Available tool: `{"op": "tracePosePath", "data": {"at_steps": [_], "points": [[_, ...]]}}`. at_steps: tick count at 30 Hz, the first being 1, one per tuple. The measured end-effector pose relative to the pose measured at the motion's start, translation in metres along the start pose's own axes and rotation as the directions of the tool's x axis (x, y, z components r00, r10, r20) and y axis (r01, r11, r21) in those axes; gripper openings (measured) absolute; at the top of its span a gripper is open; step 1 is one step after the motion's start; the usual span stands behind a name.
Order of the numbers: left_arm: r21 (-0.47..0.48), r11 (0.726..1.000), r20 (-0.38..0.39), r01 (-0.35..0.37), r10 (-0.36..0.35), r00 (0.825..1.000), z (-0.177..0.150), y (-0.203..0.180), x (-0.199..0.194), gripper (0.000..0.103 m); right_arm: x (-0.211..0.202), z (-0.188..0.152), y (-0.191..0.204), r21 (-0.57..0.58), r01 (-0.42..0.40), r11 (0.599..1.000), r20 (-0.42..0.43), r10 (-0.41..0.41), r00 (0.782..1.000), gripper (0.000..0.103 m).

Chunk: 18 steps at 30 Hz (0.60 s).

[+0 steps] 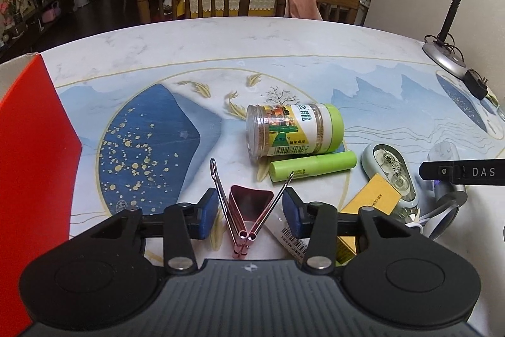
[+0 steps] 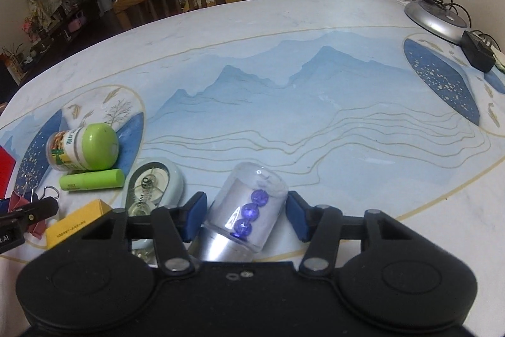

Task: Organize rigid objects
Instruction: 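Grasp the clear purple-ball cylinder with the right tool while the left tool grasps the pink binder clip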

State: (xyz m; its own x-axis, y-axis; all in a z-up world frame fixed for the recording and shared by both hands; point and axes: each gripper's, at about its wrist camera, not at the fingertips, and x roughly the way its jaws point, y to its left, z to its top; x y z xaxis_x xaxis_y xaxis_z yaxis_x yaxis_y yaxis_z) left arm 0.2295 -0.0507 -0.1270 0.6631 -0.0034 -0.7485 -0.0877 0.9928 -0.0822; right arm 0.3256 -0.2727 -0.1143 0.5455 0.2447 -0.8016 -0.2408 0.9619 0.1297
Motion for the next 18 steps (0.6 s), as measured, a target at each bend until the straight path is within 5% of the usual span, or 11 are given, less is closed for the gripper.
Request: {"op": "tracePosePath", "data": {"at_steps": [8, 18], "points": [[-0.007, 1.0, 0.01, -0.011, 0.011, 1.0, 0.0, 0.002, -0.016, 0.04, -0.017, 0.0, 0.002, -0.022, -0.021, 1.0, 0.03, 0.022, 0.999, 0.044], [-0.021, 0.999, 0.04, -0.026, 0.027, 0.999, -0.008, 0.002, -0.05, 0.031, -0.055, -0.008, 0.003, -0.083, -0.04, 0.996, 0.091, 0.048, 0.995, 0.043]]}}
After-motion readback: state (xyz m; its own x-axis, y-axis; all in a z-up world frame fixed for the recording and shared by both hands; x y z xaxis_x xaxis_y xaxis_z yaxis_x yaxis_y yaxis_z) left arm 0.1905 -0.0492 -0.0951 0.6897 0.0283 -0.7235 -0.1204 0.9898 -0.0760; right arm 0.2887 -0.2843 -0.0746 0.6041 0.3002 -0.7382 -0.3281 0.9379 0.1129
